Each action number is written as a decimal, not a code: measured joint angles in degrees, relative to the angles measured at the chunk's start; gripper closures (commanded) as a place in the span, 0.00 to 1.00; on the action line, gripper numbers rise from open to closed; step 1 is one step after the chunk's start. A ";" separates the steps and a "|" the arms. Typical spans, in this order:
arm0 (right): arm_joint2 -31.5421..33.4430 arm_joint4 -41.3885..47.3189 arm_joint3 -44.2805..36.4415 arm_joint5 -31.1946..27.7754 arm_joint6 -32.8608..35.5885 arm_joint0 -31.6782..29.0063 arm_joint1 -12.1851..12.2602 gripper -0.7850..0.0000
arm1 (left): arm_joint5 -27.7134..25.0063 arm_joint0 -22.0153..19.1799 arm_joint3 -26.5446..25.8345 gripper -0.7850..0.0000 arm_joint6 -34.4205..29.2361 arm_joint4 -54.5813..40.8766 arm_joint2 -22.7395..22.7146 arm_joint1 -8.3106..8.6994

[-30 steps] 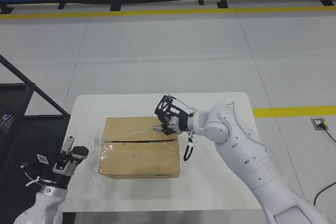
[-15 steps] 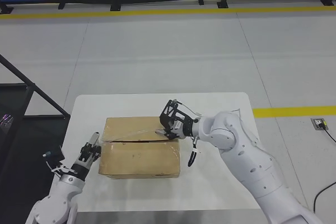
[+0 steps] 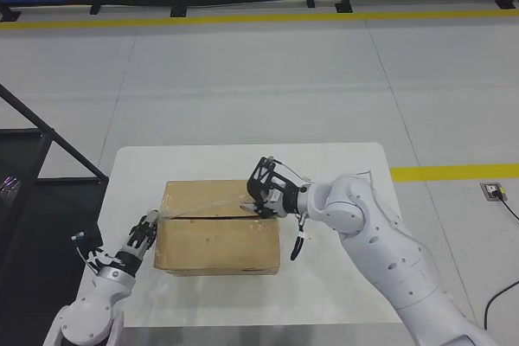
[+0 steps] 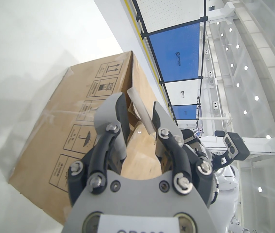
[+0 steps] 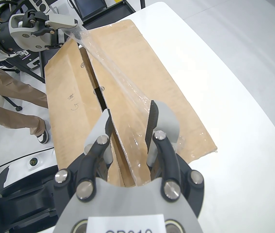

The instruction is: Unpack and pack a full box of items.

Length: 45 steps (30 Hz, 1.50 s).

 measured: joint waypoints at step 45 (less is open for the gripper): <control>0.94 8.84 4.48 -4.70 -3.32 -0.51 1.23 0.32 | -5.20 6.96 -10.85 1.00 -6.29 -11.31 -8.71 0.07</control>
